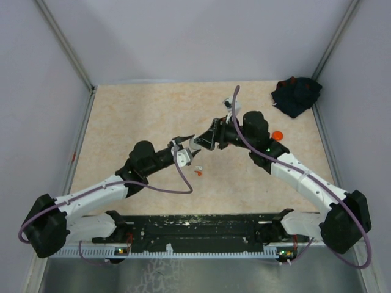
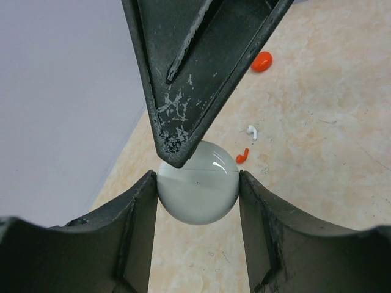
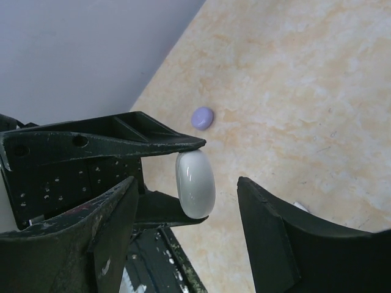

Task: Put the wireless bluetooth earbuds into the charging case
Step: Pick up the charging case at the center of the board, then open the charging case.

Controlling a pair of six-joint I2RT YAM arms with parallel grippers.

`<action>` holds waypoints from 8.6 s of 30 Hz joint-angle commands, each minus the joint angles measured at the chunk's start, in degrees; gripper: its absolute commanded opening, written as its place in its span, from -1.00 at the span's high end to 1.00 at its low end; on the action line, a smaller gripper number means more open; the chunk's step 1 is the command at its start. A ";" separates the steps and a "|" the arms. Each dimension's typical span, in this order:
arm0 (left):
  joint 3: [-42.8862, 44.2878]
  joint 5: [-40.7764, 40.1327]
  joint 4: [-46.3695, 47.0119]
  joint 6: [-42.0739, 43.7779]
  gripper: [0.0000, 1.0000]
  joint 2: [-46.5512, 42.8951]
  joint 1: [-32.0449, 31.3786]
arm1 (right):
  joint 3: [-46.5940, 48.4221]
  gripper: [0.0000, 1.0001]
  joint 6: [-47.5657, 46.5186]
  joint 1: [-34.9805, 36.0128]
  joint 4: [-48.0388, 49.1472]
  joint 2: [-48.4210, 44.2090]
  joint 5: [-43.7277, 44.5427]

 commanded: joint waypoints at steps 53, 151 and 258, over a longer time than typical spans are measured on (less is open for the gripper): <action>5.64 5.08 -7.56 -8.28 -0.44 -4.48 -0.38 | 9.63 1.00 -20.84 -4.40 -13.62 -3.79 -11.44; 10.40 44.46 -4.30 -31.80 0.99 4.92 16.62 | 33.33 0.61 -58.75 3.71 -43.36 8.60 -13.20; 6.44 45.48 11.28 -44.04 0.08 5.09 16.64 | 31.06 1.00 -56.19 1.99 -44.73 8.91 -18.07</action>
